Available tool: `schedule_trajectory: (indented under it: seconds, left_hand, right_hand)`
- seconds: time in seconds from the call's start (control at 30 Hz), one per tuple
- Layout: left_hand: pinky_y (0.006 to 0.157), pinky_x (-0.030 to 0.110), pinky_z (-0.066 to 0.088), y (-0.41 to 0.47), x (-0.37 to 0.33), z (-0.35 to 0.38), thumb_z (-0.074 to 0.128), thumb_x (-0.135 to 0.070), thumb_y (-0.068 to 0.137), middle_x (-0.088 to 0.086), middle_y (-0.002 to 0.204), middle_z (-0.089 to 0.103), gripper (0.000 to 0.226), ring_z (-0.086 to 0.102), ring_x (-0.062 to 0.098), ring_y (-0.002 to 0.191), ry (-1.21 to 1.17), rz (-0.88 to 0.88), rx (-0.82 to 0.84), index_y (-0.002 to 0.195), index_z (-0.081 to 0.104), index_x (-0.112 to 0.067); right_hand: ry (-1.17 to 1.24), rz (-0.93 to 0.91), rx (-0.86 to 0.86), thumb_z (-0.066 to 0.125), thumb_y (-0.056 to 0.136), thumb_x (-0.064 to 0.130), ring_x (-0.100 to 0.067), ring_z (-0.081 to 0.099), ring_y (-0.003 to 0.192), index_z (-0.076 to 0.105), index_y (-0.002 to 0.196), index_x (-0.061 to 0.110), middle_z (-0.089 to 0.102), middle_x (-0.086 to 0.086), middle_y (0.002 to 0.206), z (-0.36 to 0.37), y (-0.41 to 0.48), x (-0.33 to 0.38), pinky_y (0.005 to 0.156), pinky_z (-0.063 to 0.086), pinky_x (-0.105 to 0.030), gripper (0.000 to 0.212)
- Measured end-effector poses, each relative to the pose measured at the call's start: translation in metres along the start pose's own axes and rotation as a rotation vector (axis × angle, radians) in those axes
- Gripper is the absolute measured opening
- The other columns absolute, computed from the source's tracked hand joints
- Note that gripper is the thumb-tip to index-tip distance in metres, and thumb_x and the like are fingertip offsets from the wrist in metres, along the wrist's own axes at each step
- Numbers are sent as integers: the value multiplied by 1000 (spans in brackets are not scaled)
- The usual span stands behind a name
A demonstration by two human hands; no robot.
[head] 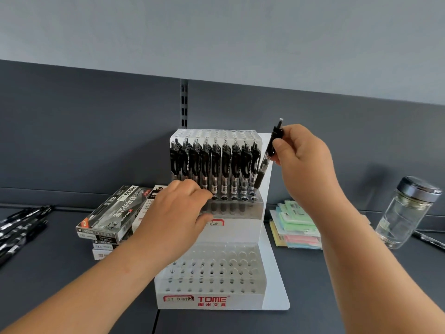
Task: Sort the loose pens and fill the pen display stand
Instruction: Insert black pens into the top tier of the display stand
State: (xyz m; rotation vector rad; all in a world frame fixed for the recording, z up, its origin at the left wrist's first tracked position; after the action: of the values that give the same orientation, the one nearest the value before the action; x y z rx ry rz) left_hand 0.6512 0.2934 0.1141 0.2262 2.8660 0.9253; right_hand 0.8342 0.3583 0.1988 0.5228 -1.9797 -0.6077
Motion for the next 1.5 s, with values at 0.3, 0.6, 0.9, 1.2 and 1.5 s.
schedule_trajectory:
  seconds: [0.3, 0.6, 0.9, 1.2, 1.5]
  left_hand:
    - [76, 30, 42, 1, -1, -1, 72, -28, 81, -6, 97, 57, 30, 52, 19, 91, -15, -15, 23, 109, 67, -20]
    - [78, 28, 39, 1, 0, -2, 68, -29, 84, -6, 101, 57, 30, 50, 17, 95, -30, -31, 21, 113, 65, -21]
    - [87, 31, 38, -10, 17, -30, 62, -40, 83, -5, 108, 59, 40, 52, 18, 105, -24, -73, -93, 116, 63, -19]
    - [103, 46, 32, -61, 105, -85, 68, -41, 80, 6, 125, 56, 57, 45, 29, 123, 230, -311, -133, 128, 55, -13]
    - [103, 47, 32, -126, 220, -132, 70, -39, 79, 8, 123, 56, 57, 45, 32, 123, 285, -422, -102, 127, 56, -11]
  right_hand:
    - [-229, 86, 151, 48, 96, 22, -24, 60, 73, 59, 94, 12, 67, -7, 80, 32, -4, -22, 70, 52, -41, 15]
    - [-242, 151, 101, 50, 96, 26, -23, 59, 69, 57, 90, 12, 64, -4, 74, 31, -10, -29, 65, 49, -36, 16]
    - [-329, -144, -79, 55, 93, 33, -19, 43, 119, 51, 127, 13, 52, 0, 126, 30, -31, 21, 94, 32, -25, 40]
    - [-401, -425, 221, 55, 92, 38, -23, 38, 132, 45, 137, 13, 48, -5, 139, 121, -65, 91, 111, 26, -38, 53]
    - [-359, -450, 378, 53, 91, 43, -26, 38, 134, 45, 138, 12, 45, -7, 142, 243, -103, 156, 111, 25, -37, 57]
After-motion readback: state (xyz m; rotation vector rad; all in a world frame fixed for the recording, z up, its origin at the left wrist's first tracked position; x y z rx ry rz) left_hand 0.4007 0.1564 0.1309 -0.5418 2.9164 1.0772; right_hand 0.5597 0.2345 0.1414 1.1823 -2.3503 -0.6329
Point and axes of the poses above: each hand's wrist, its own y-axis towards the middle knuckle, its own z-axis out of the palm, x = y × z, the point moved 6 cm from there along y, towards the middle knuckle
